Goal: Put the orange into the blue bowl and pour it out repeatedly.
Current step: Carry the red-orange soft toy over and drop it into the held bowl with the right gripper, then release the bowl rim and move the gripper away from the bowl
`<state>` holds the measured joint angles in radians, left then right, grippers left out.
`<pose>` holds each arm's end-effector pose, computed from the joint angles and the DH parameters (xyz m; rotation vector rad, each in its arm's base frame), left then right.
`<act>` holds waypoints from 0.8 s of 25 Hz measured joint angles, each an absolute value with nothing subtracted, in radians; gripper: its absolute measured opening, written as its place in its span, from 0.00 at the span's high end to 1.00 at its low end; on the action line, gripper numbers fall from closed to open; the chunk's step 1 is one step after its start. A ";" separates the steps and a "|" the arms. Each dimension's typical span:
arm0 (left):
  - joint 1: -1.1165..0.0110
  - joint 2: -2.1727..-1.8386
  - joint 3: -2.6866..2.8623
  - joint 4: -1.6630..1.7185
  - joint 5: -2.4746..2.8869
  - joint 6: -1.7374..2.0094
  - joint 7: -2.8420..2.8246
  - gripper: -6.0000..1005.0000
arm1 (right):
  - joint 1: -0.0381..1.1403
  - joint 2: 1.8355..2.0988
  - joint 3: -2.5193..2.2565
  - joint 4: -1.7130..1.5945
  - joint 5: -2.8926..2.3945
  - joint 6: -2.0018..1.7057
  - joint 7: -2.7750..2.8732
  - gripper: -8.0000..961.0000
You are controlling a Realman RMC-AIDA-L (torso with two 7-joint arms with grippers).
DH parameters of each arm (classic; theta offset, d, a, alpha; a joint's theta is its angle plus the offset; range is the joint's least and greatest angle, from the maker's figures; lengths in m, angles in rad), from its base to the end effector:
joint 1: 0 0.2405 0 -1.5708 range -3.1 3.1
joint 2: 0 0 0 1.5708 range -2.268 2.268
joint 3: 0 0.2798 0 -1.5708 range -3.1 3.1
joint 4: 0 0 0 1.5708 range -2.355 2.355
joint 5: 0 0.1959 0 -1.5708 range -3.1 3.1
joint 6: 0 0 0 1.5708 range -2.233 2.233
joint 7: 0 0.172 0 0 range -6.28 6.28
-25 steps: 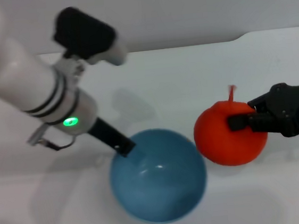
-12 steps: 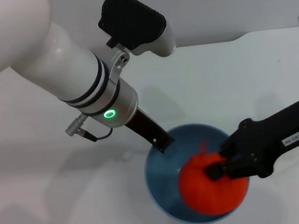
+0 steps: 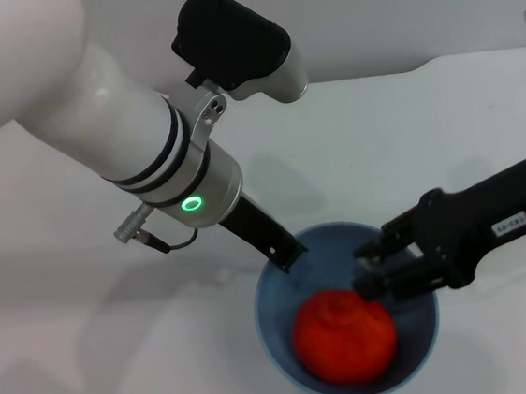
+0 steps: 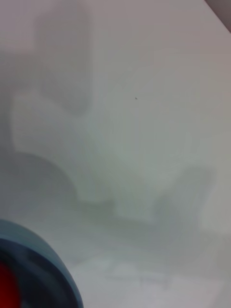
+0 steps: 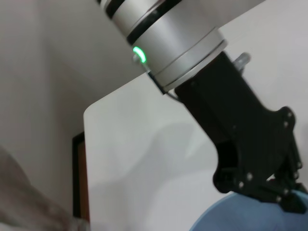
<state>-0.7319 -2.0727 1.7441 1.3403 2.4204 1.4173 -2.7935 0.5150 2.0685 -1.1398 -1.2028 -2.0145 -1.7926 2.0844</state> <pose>-0.1352 0.3433 -0.1035 -2.7707 -0.7592 0.4547 0.1872 0.3056 -0.0287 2.9459 -0.7485 -0.2460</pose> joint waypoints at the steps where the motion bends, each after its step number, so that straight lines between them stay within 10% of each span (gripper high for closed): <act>1: -0.733 -2.073 1.744 1.340 2.420 1.417 -2.793 1.00 | 0.513 2.068 -1.124 -1.205 -2.014 -1.793 2.087 0.64; 20: -0.756 -2.075 1.833 1.189 2.410 1.242 -2.796 0.96 | 0.415 2.067 -0.701 -1.174 -1.972 -1.791 2.114 0.57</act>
<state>-0.7562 -2.0753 1.8333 1.1888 2.4103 1.2424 -2.7961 0.4146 2.0669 -0.7010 -1.1737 -1.9720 -1.7914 2.1138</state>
